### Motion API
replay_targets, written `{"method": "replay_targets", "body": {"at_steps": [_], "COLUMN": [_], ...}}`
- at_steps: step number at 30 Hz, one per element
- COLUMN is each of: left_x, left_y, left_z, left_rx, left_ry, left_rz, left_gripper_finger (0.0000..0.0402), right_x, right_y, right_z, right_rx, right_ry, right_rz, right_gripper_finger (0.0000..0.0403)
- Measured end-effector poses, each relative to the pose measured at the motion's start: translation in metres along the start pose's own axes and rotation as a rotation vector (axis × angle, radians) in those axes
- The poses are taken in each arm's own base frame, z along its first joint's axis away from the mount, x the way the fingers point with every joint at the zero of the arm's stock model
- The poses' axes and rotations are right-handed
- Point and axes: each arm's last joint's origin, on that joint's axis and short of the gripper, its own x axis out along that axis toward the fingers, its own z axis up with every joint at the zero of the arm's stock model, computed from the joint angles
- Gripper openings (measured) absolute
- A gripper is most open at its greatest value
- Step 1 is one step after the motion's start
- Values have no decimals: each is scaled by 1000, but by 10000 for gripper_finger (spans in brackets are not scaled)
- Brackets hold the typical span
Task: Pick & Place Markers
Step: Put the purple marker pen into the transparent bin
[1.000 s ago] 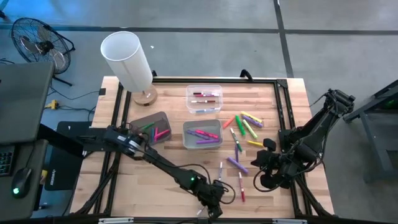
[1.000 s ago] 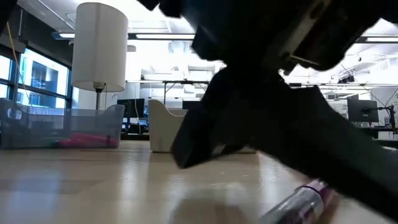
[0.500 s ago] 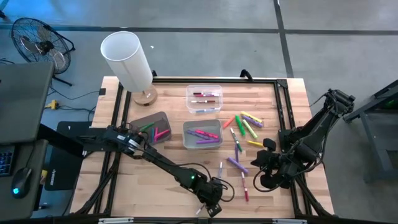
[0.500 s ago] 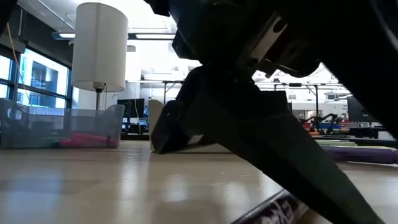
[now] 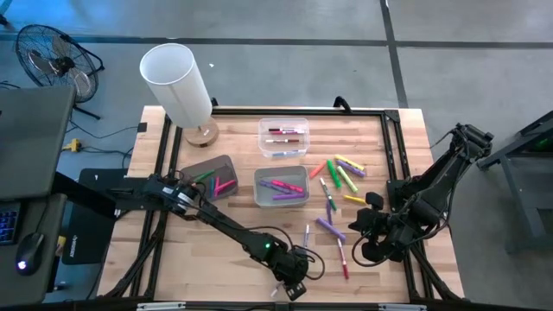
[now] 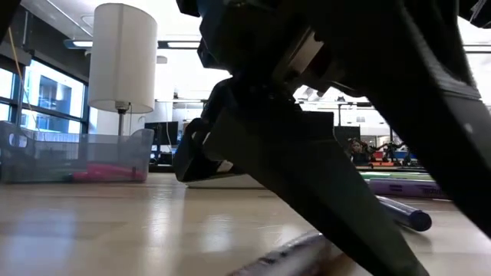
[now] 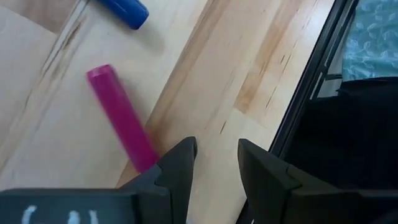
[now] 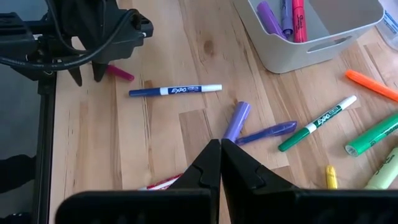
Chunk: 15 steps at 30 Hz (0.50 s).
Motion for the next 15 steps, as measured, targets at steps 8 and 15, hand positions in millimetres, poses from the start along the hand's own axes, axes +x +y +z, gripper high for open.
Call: {"method": "replay_targets", "body": {"at_steps": [8,15], "left_x": [-1,-6], "left_y": [5,5], "left_z": [0,-1], "left_rx": [-20,-24], "left_ry": [55,70], "left_rz": [24,44], "left_gripper_finger": [128,128], "right_x": [0,0], "right_y": [0,0], "right_z": [0,0], "right_rx": [1,6], "right_ry": [0,-1], "right_rz": [0,2], "right_gripper_finger": [0,0]}}
